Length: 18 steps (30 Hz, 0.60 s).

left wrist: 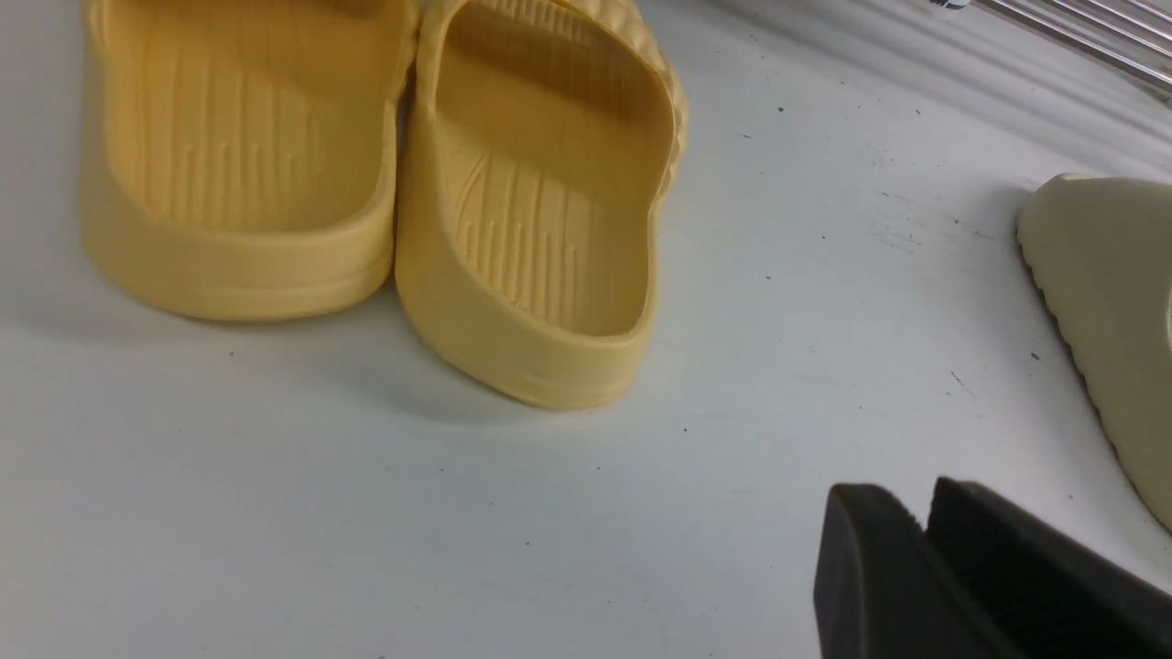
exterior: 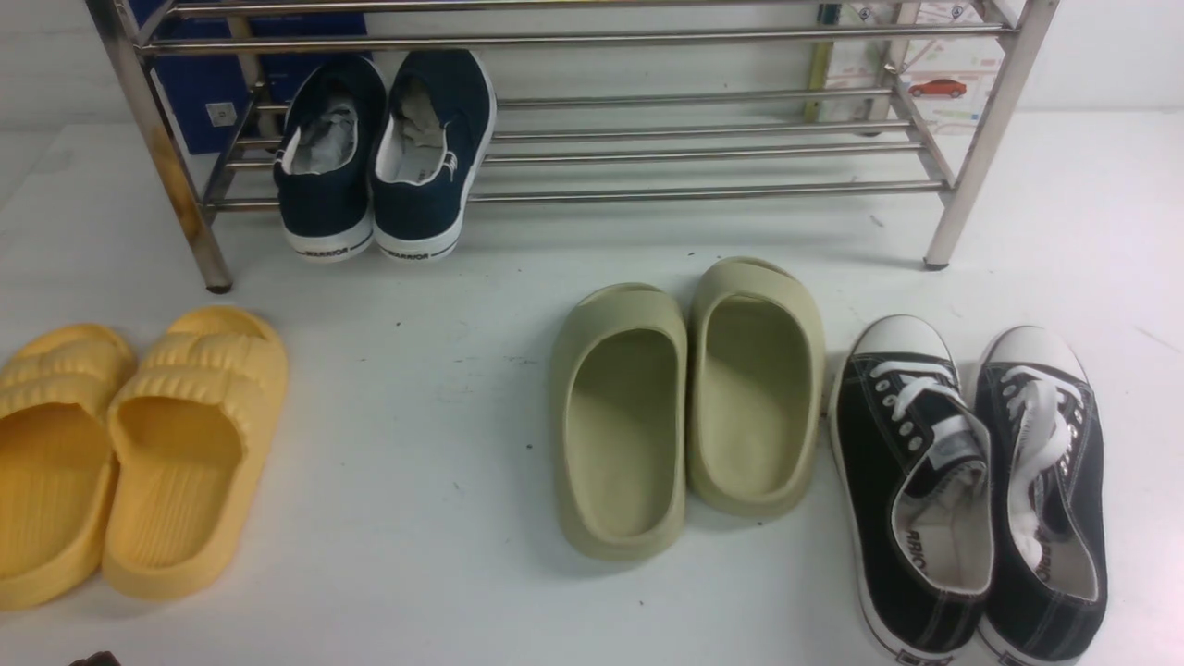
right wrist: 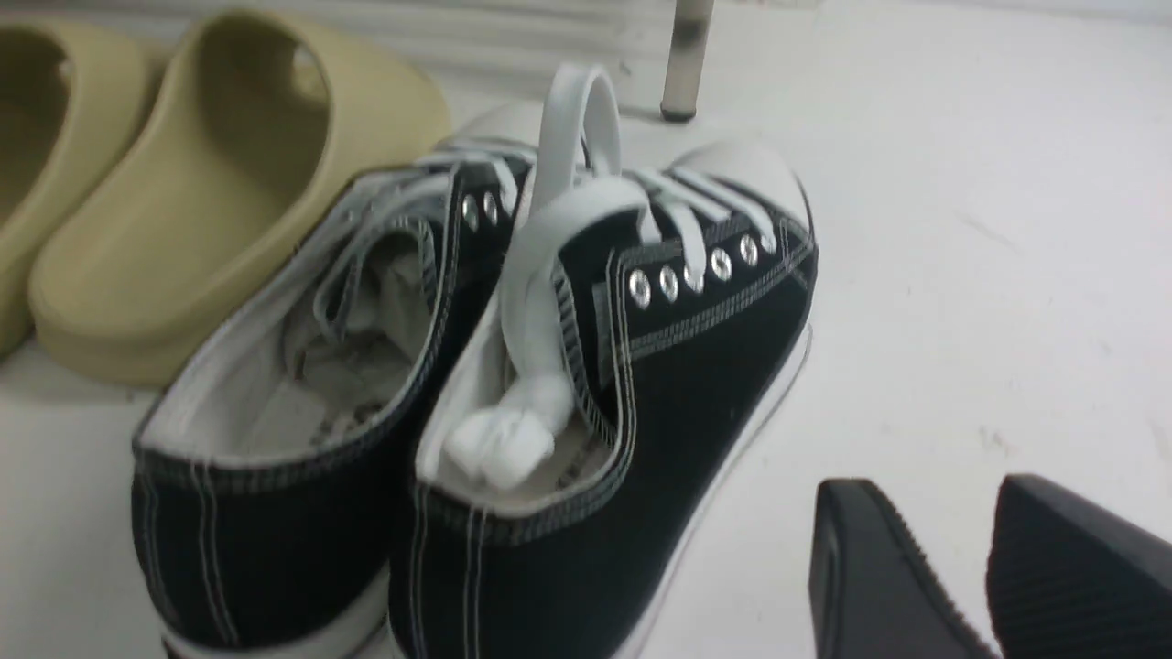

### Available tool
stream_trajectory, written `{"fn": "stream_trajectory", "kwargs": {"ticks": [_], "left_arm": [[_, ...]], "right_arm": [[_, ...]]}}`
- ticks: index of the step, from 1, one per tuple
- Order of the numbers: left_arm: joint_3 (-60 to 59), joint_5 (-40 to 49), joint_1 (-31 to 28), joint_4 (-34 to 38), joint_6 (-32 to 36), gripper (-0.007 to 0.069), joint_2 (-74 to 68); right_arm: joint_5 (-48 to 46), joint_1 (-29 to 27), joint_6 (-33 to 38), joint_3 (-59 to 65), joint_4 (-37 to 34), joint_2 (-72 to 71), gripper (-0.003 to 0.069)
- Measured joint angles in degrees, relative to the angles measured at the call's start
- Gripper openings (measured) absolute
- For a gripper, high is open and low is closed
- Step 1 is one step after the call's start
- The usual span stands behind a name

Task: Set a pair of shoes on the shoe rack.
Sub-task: Use the right arm to grab the shoe closest to it

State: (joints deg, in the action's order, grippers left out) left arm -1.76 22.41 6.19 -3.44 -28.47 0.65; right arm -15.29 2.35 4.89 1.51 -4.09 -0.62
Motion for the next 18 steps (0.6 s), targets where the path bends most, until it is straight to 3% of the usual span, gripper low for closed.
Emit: {"fn": "stream_trajectory", "kwargs": {"ticks": [7,10,13,18], "left_arm": [[0.0,0.0,0.0,0.0,0.0,0.0102,0.0],[0.0,0.0,0.0,0.0,0.0,0.0102,0.0],[0.0,0.0,0.0,0.0,0.0,0.0102,0.0],[0.0,0.0,0.0,0.0,0.0,0.0102,0.0]], "right_arm": [[21.55,0.0,-4.89,0.0,0.02,0.0,0.0239],[31.26,0.0,-11.1,-0.18,-2.14,0.0,0.0239],[33.01,0.0,-17.03,-3.21,-5.1,0.0,0.0239],[27.22,0.0,-19.18,-16.14,-6.28,4.05,0.0239]]}}
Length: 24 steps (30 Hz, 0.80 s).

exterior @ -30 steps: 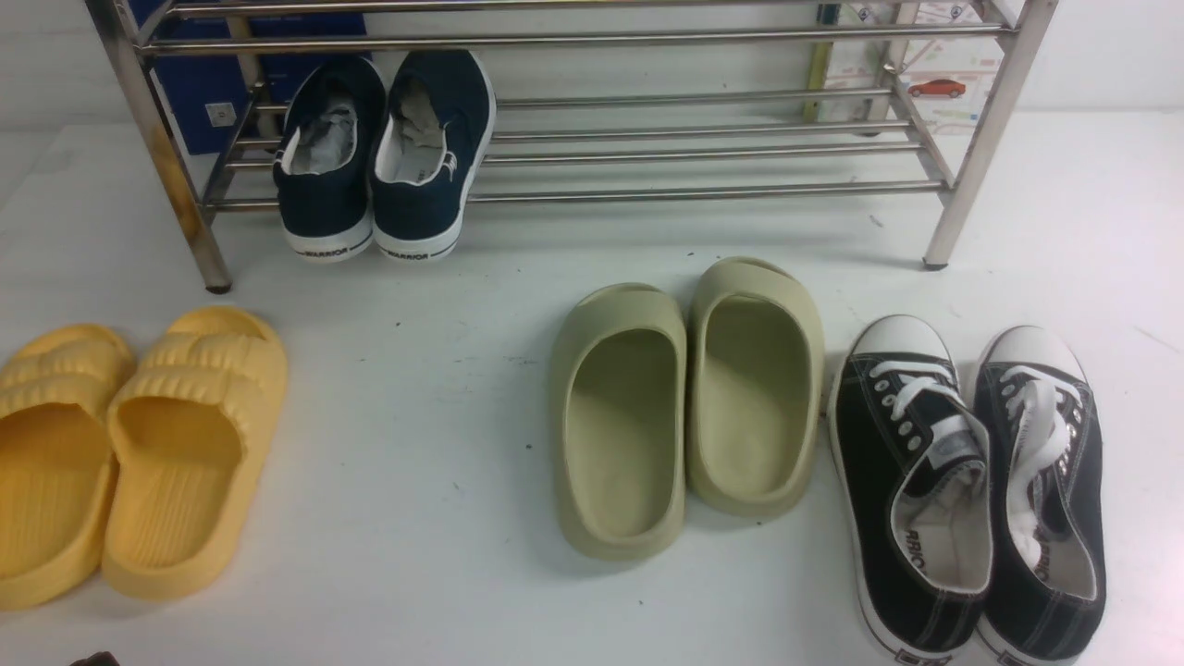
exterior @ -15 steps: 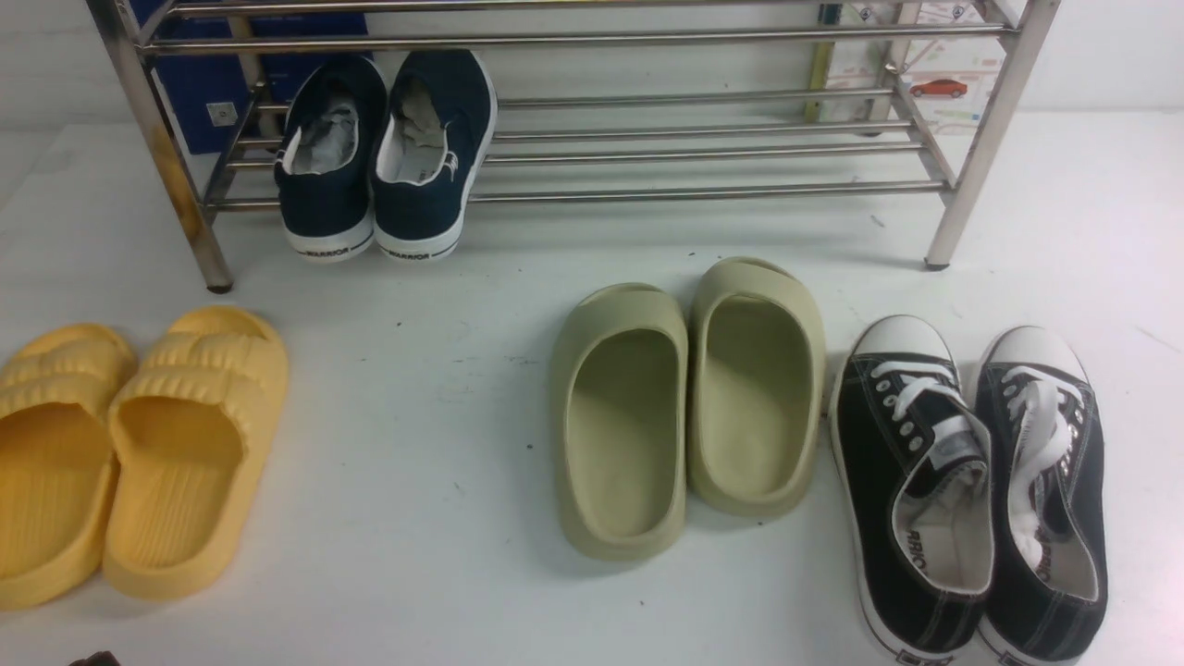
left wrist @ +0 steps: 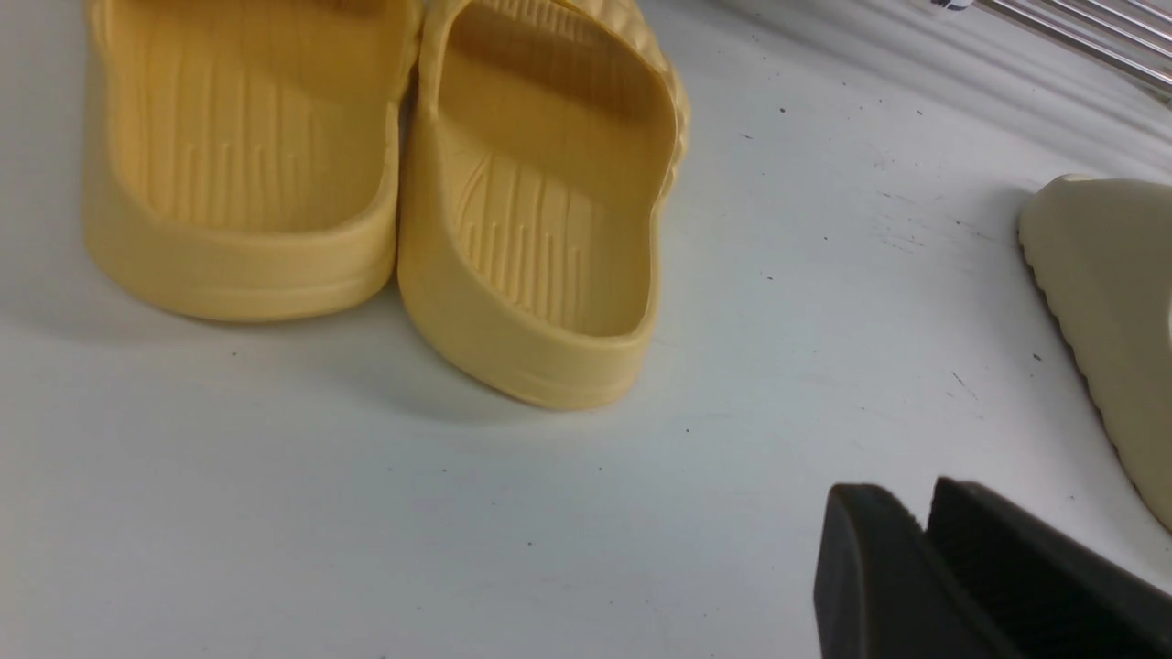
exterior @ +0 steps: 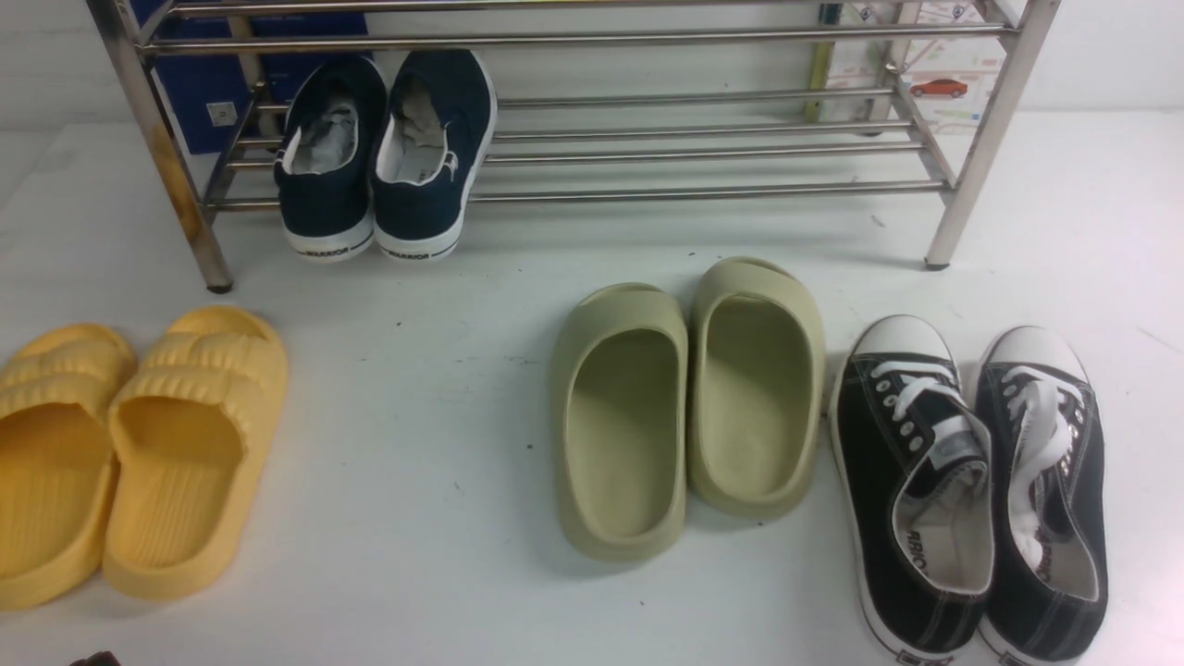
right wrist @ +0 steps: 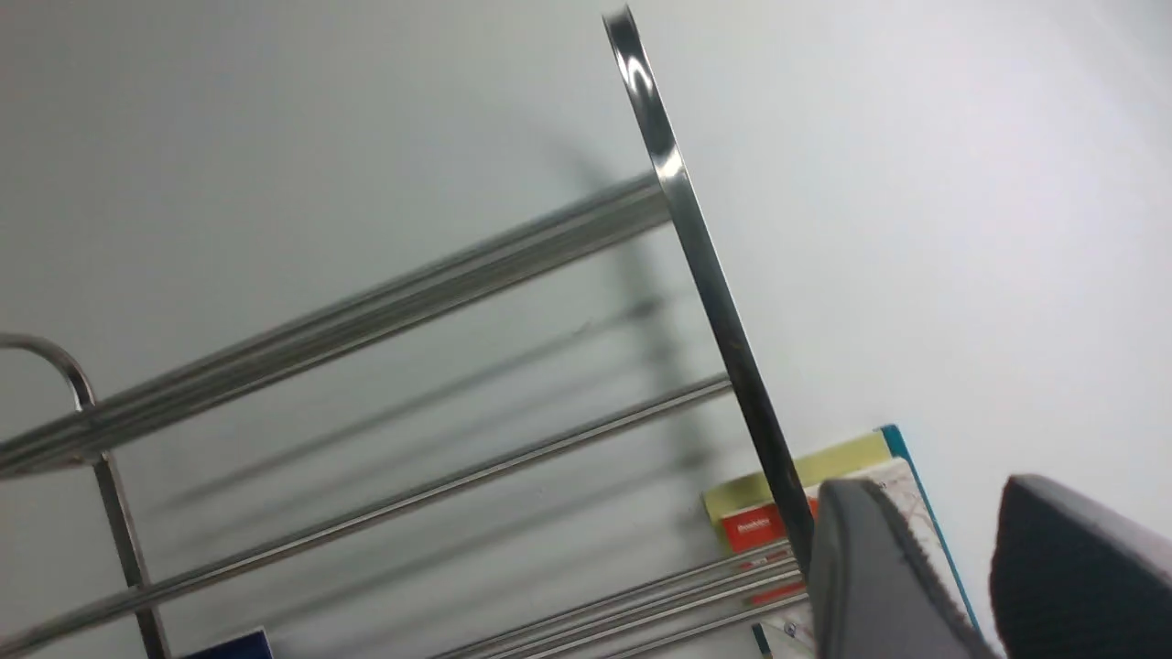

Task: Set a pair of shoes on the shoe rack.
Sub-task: Use the right arm to grab the shoe closest to it

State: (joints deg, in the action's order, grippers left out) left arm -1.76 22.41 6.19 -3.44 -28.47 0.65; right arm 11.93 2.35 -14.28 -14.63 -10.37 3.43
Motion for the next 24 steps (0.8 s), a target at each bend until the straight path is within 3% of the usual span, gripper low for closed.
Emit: {"fn": "stream_trajectory", "kwargs": {"ticks": [6,12,14,20,24], "left_arm": [[0.0,0.0,0.0,0.0,0.0,0.0102,0.0],[0.0,0.0,0.0,0.0,0.0,0.0102,0.0],[0.0,0.0,0.0,0.0,0.0,0.0102,0.0],[0.0,0.0,0.0,0.0,0.0,0.0104,0.0],[0.0,0.0,0.0,0.0,0.0,0.011,0.0]], "right_arm": [[-18.95,0.0,-0.23,-17.21,0.55,13.09,0.0239],[-33.65,0.0,2.3,-18.56,5.91,26.36,0.0239],[-34.46,0.0,2.3,-18.17,5.65,28.08,0.0239],[-38.5,0.0,6.11,-18.49,-2.75,38.98,0.0239],[-48.57,0.0,18.96,-25.26,-10.86,49.02,0.0239]]}}
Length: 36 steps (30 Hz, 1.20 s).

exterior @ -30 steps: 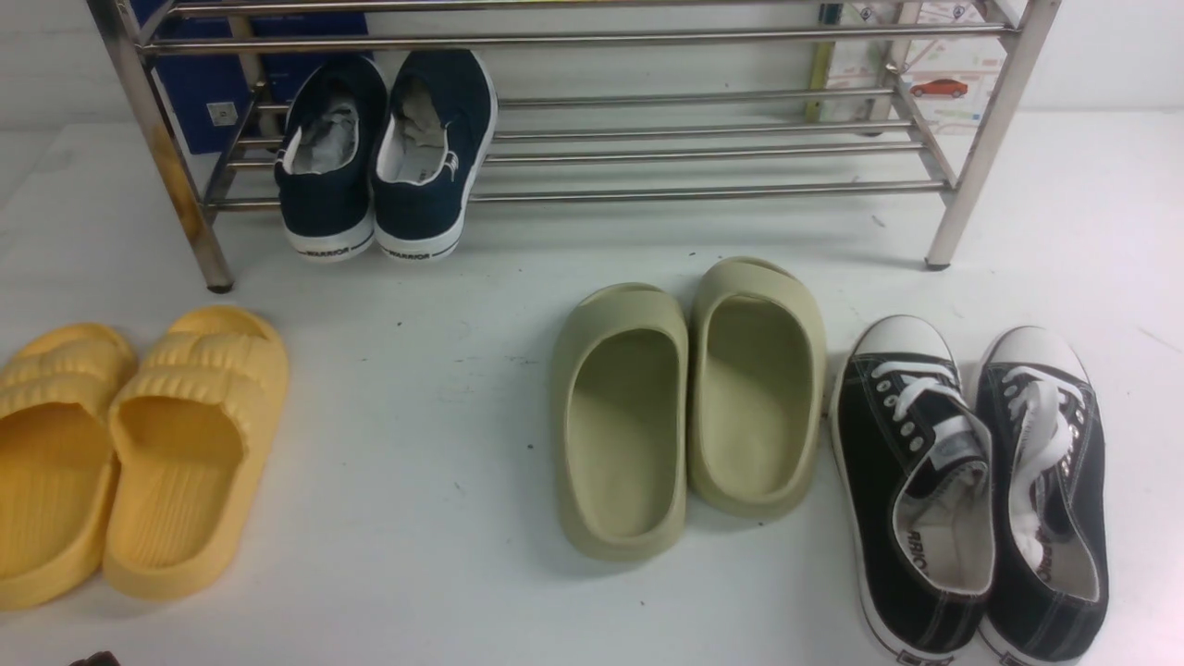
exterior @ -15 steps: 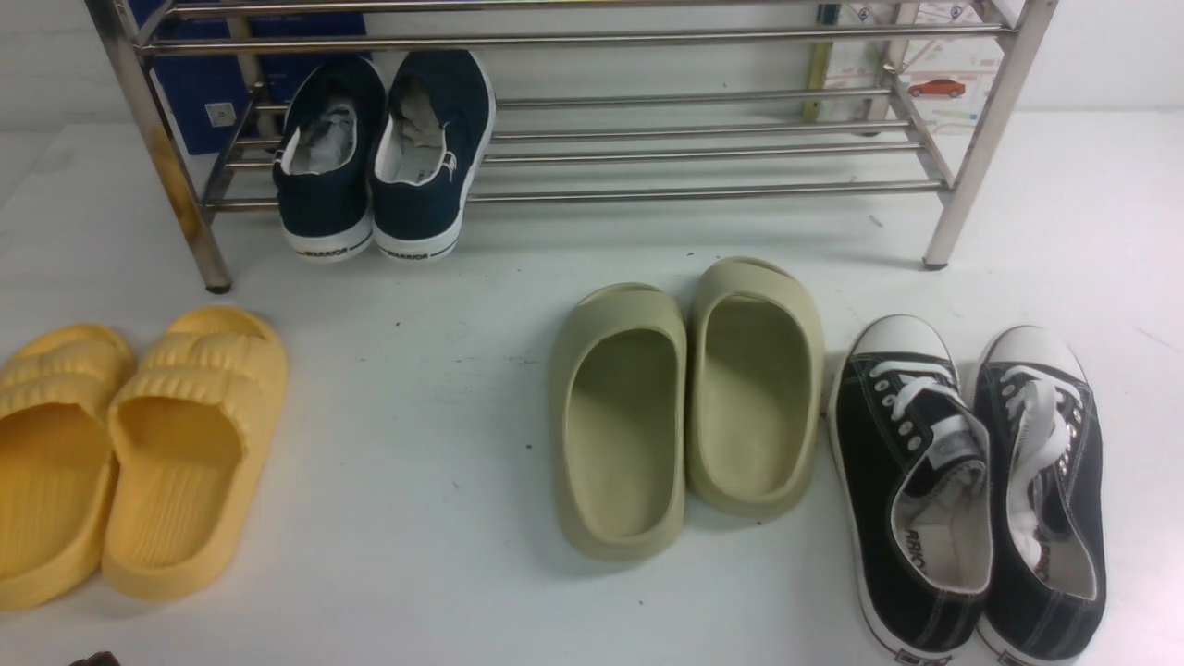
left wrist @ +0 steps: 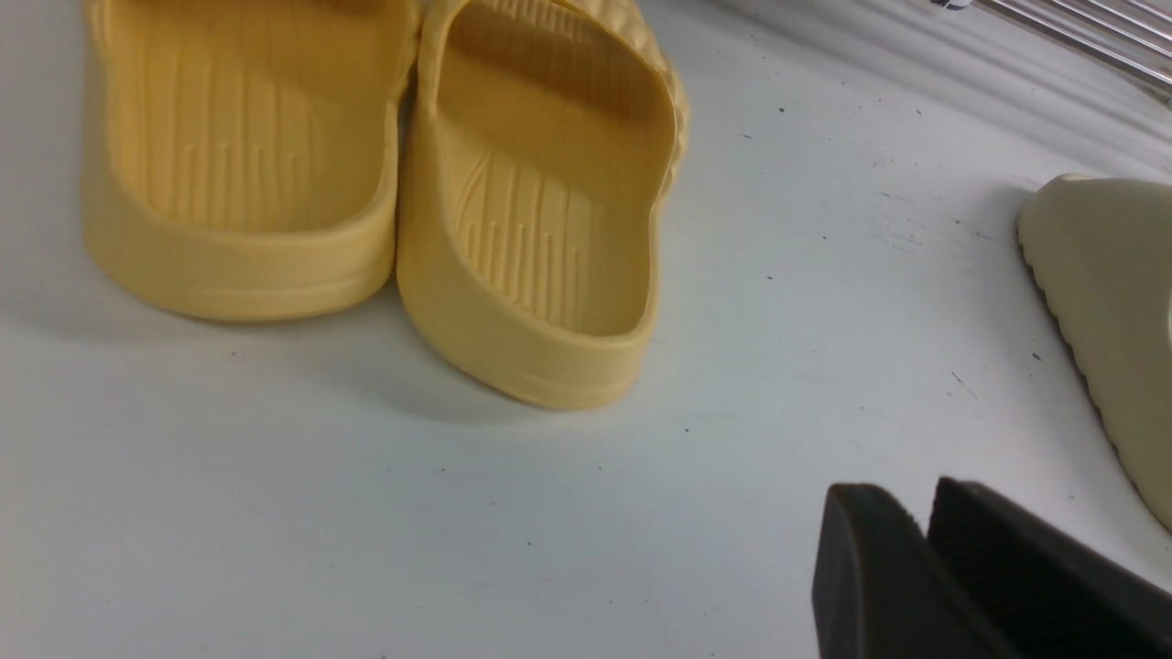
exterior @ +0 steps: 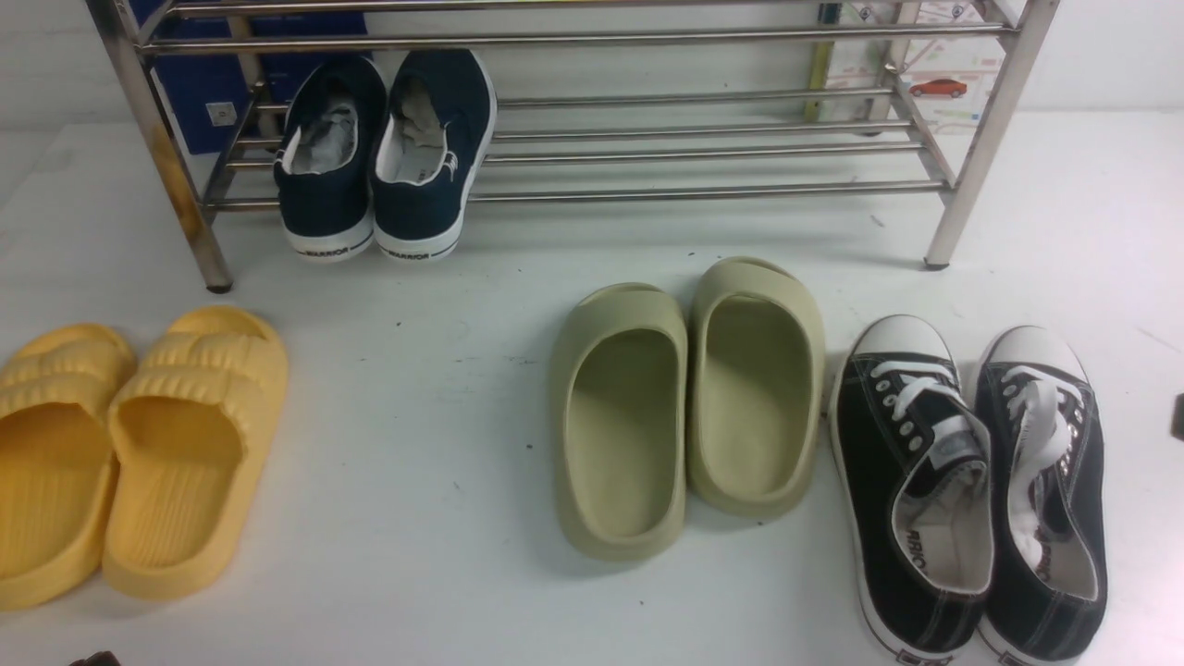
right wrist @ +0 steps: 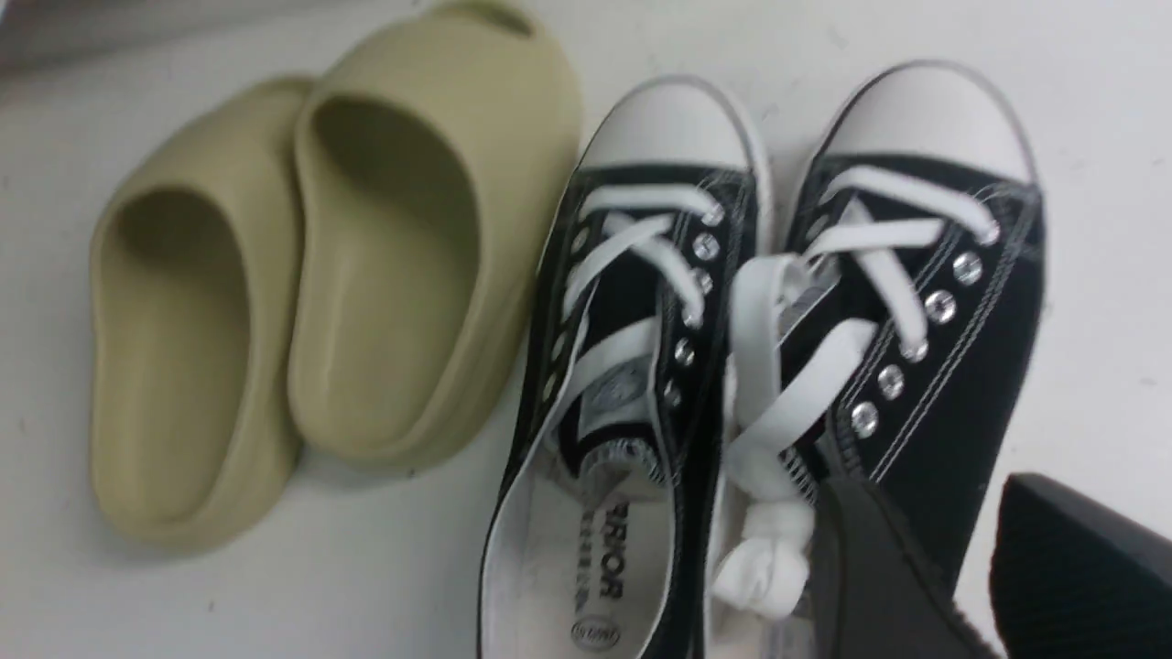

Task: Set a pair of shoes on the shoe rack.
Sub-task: Use the right arm to grab the shoe closest to it

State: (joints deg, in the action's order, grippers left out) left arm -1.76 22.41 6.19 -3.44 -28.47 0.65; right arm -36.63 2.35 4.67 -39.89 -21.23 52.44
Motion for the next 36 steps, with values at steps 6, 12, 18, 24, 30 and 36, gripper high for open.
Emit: {"fn": "stream_trajectory", "kwargs": {"ticks": [6,12,18,24,30,36], "left_arm": [[0.0,0.0,0.0,0.0,0.0,0.0113,0.0],[0.0,0.0,0.0,0.0,0.0,0.0121,0.0],[0.0,0.0,0.0,0.0,0.0,0.0127,0.0],[0.0,0.0,0.0,0.0,0.0,0.0133,0.0],[0.0,0.0,0.0,0.0,0.0,0.0134,0.0],[0.0,0.0,0.0,0.0,0.0,0.0143,0.0]], "right_arm": [[-11.15,4.57,4.99,-10.8,-3.5,11.78,0.0248],[-13.42,18.66,-9.19,-15.29,5.54,20.31,0.0351],[-12.74,25.09,-24.57,-15.29,16.19,25.1,0.0484],[-8.72,26.52,-30.26,-15.29,19.0,31.12,0.0568],[-5.73,26.75,-26.71,-15.32,17.69,38.67,0.0514],[-5.39,26.75,-22.83,-15.43,14.83,41.2,0.0218]]}}
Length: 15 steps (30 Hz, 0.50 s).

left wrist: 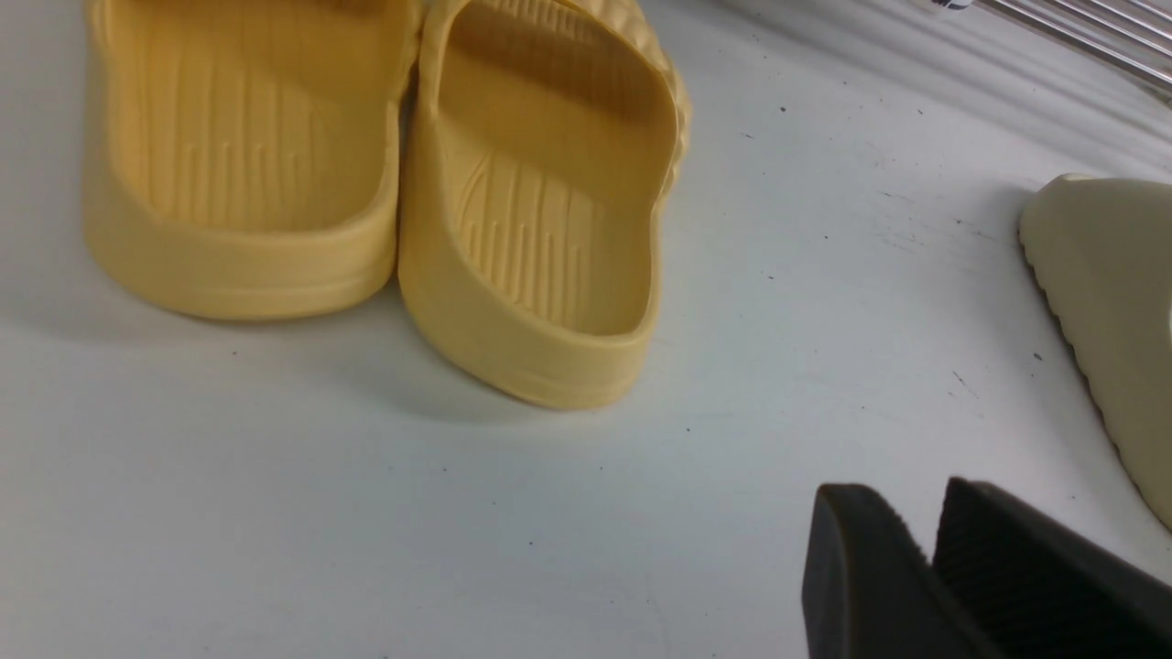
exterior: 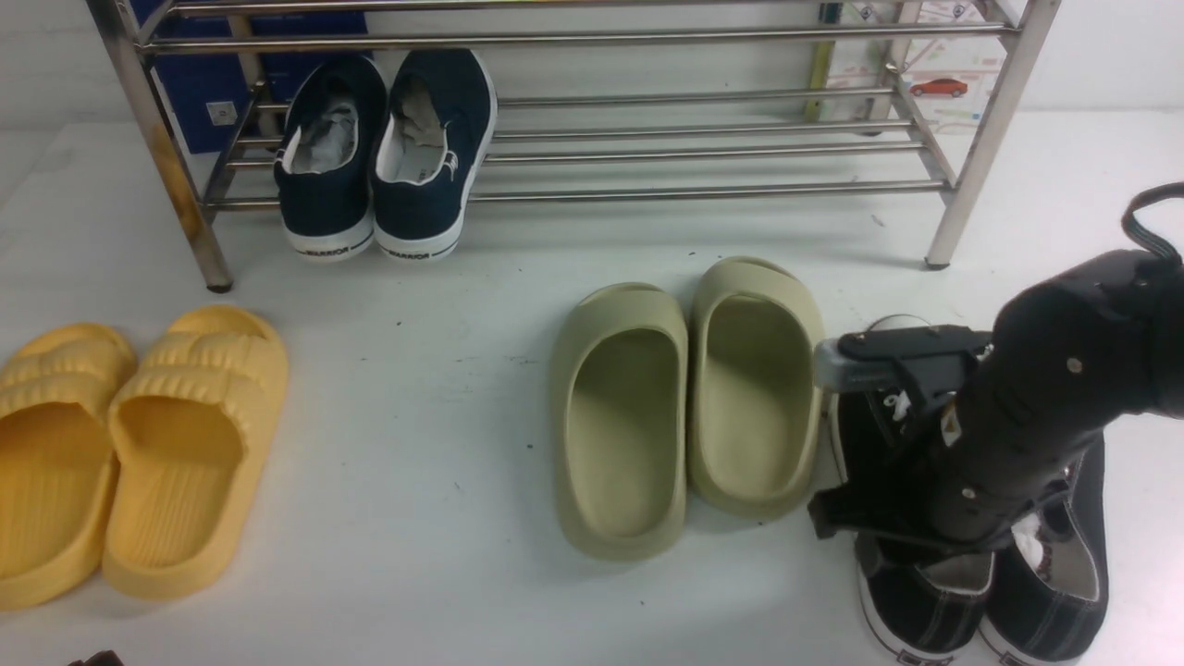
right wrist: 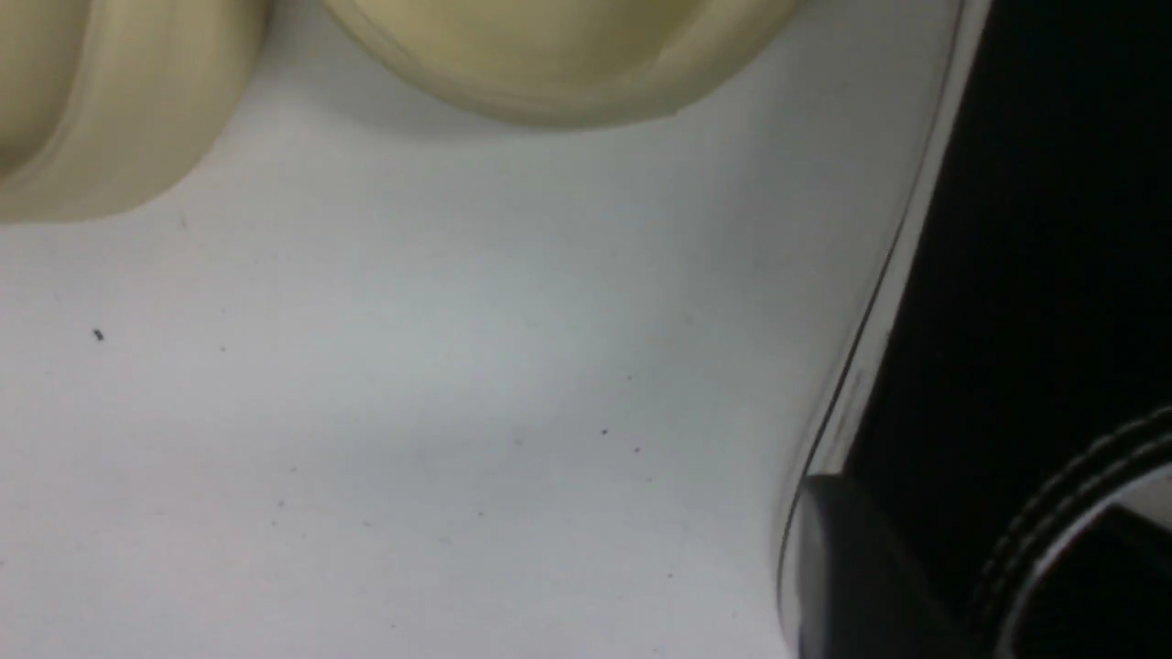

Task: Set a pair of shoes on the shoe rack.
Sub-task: Use the right arm to grab the shoe closest to it, then use the right arm to put a shoe into the shoe rack

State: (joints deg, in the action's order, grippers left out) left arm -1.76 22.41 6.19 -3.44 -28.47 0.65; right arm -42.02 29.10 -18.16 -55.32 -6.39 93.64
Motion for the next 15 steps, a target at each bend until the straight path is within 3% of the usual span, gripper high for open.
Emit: {"fn": "stream_trajectory", "kwargs": {"ticks": [1,4,15], "left_arm": [[0.0,0.0,0.0,0.0,0.0,0.0145,0.0],[0.0,0.0,0.0,0.0,0.0,0.0144,0.0],[0.0,0.0,0.0,0.0,0.0,0.0155,0.0]], "right_arm": [[-0.19,0.06,0.62,-0.31,-0.82,0.0,0.0097],[-2.59,0.06,1.15,-1.6,-0.72,-0.42,0.0014],[-17.07,0.06,2.99,-18.21,1.62,-5.14,0.0011]]}}
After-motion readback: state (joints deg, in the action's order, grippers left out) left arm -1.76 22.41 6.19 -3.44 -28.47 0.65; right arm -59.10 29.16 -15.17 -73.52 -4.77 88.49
